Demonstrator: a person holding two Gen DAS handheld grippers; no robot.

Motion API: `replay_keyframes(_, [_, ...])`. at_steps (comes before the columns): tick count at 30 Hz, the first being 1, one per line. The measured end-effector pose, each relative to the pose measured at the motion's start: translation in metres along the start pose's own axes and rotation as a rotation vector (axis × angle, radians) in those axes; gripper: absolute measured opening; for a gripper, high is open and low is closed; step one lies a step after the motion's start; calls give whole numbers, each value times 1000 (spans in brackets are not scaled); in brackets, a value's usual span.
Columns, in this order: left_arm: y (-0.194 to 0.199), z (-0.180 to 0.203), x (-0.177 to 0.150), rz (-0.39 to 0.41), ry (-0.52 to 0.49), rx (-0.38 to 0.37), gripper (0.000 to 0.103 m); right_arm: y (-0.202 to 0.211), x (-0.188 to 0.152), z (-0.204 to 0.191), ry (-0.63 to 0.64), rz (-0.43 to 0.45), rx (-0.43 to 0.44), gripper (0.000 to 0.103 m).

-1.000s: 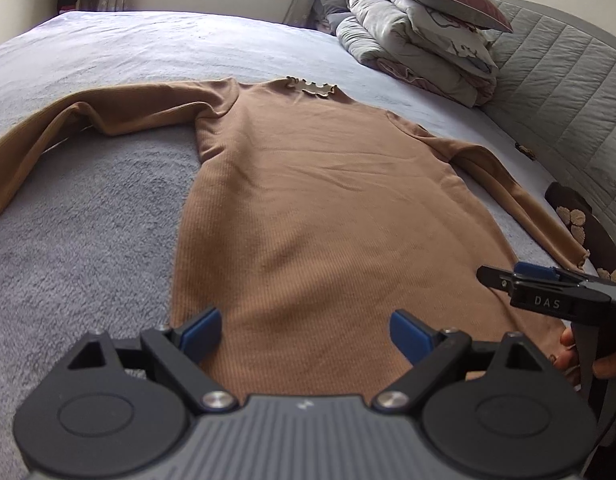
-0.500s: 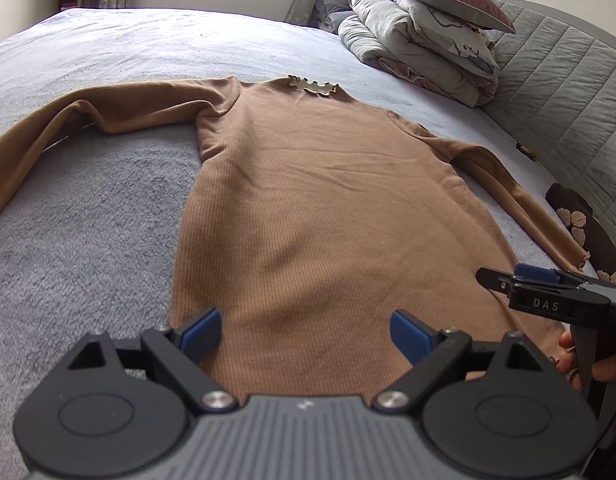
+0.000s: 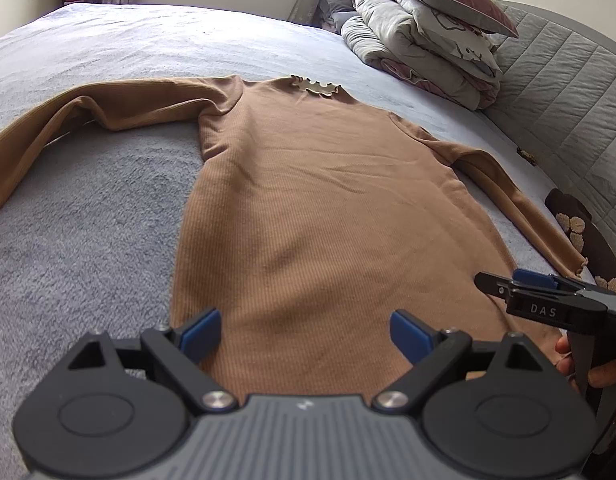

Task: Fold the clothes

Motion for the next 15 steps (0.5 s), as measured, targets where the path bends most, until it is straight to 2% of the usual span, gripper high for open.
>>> replay_keyframes(15, [1,-2,6,0,41,0,93,-1,1,1,-17,-27,5,79])
Point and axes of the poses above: each gripper's, at about its wrist camera, not at the fingertips, and y roughly against the way its jaws point, z to its right, x to its top, the point moved 7 cm from there along -y, roughly the way its jaws point, and after that the axes turned 15 degrees about z, right-handed, at the moved point
